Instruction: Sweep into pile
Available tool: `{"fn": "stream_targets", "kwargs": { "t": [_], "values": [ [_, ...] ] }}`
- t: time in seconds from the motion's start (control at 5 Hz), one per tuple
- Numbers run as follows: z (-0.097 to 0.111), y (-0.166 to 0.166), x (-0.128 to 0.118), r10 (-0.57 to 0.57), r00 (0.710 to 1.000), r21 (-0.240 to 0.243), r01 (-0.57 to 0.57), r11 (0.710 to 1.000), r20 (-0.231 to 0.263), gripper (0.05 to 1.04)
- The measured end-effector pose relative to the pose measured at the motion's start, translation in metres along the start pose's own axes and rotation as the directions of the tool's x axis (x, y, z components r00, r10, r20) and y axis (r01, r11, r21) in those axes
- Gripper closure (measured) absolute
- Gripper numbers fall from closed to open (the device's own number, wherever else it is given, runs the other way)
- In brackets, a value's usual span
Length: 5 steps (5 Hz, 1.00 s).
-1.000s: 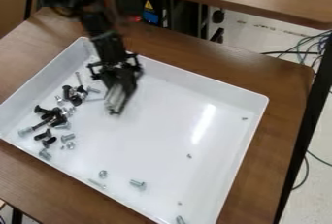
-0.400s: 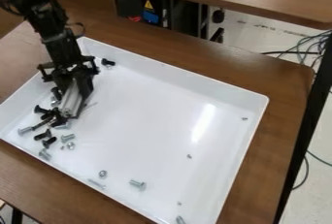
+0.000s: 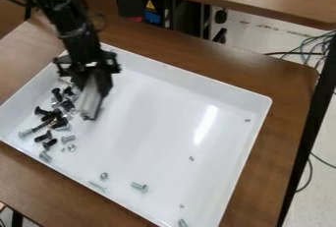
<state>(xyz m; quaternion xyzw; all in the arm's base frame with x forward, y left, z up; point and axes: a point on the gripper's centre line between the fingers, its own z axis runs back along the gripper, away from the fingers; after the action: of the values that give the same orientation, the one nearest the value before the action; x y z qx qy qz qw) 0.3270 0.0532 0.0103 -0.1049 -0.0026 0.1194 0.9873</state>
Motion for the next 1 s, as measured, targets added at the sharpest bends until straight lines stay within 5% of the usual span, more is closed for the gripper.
{"fn": "stream_targets", "kwargs": {
  "t": [0.6,1.0],
  "values": [
    [-0.051,-0.115,-0.072,-0.206,0.979,-0.050,0.206,0.977,0.009,0.721],
    [-0.067,-0.185,-0.114,-0.259,0.966,-0.038,0.260,0.965,0.019,0.721]
  ]
}}
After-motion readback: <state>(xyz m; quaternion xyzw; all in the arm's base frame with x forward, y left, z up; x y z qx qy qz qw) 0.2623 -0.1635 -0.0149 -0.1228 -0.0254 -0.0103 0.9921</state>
